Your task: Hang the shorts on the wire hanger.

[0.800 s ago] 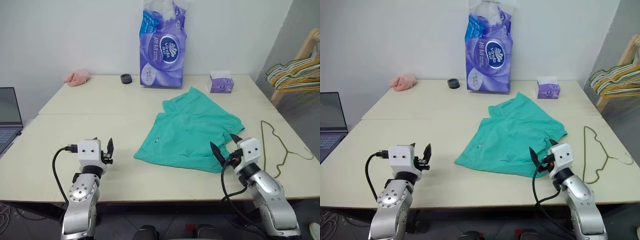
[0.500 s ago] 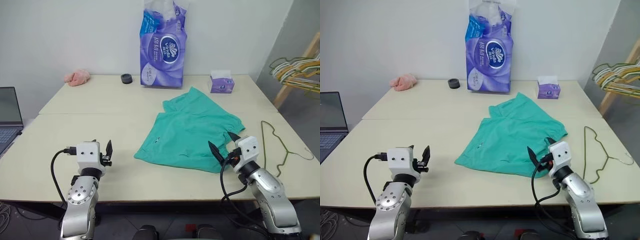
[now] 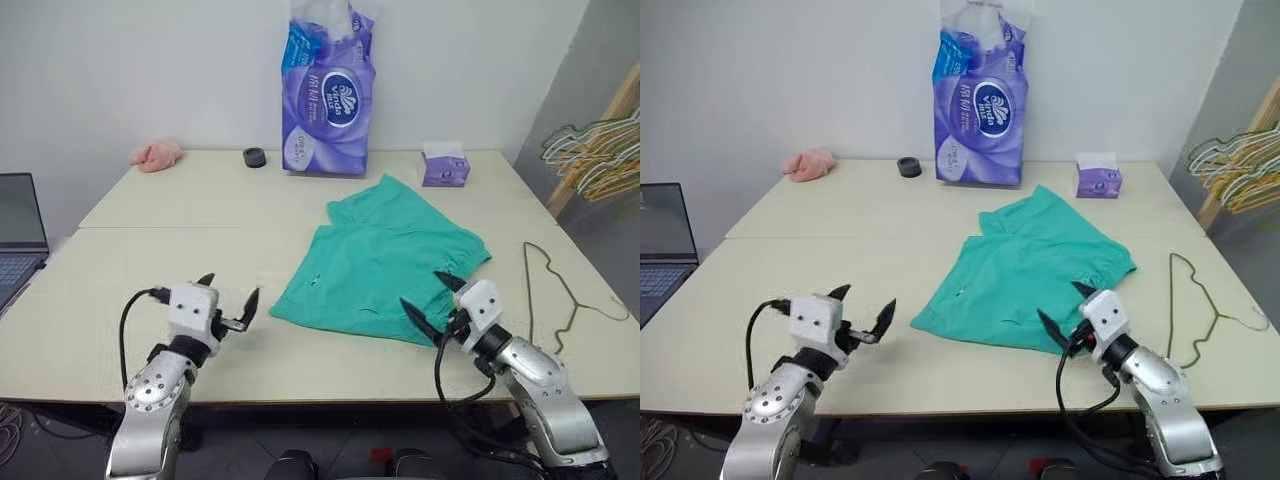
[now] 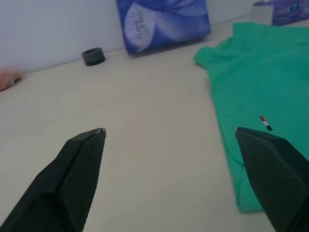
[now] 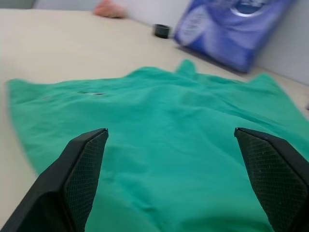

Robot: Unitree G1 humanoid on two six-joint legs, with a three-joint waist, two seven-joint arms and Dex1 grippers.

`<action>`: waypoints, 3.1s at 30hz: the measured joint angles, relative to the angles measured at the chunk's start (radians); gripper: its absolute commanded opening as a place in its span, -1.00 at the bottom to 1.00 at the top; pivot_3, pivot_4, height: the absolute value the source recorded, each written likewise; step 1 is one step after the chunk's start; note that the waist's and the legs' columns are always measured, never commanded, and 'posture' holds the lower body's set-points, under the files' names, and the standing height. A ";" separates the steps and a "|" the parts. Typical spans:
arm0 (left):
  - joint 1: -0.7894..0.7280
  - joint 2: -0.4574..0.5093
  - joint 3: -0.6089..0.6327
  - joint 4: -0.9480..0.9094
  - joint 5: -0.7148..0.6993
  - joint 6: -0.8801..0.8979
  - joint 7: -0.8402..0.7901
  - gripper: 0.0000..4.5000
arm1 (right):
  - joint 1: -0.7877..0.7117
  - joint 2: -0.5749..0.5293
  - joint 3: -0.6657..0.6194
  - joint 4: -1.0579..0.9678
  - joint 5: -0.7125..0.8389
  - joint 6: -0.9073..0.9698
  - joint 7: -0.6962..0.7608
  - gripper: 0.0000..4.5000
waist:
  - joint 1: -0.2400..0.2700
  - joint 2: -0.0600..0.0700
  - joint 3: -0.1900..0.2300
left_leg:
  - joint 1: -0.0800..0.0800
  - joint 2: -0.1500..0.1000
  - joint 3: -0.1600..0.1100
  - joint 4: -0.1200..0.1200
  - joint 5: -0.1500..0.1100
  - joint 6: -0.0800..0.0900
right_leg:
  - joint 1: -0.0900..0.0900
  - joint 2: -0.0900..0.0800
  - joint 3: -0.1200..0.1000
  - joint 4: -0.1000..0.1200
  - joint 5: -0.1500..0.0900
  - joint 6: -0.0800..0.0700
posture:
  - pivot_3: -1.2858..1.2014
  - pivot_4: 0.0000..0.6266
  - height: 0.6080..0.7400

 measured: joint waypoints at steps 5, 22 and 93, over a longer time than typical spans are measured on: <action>-0.040 0.109 -0.089 0.033 0.026 0.013 -0.136 0.99 | -0.005 -0.087 0.003 -0.037 0.034 0.007 0.105 1.00 | -0.010 0.000 0.000 | 0.000 0.000 0.000 0.000 0.000 0.000 | 0.000 0.000 0.000 0.000 0.000 0.000 | 0.01 -1.00 1.00; -0.288 0.188 -0.303 0.368 0.248 -0.185 -0.261 -0.08 | 0.076 -0.227 0.036 0.006 -0.122 -0.110 0.178 1.00 | -0.038 0.000 0.000 | 0.000 0.002 0.000 0.000 0.000 0.000 | 0.000 0.001 -0.001 -0.001 0.000 0.000 | -0.05 -1.00 1.00; -0.340 0.705 -0.365 0.235 -0.033 -0.088 -0.784 -1.00 | -0.993 -0.011 0.422 1.222 -0.587 -1.058 -0.021 -0.99 | -0.208 -0.008 0.000 | -0.020 -0.011 -0.015 -0.013 0.013 -0.008 | -0.050 -0.015 0.010 0.024 0.002 0.000 | 0.01 -1.00 1.00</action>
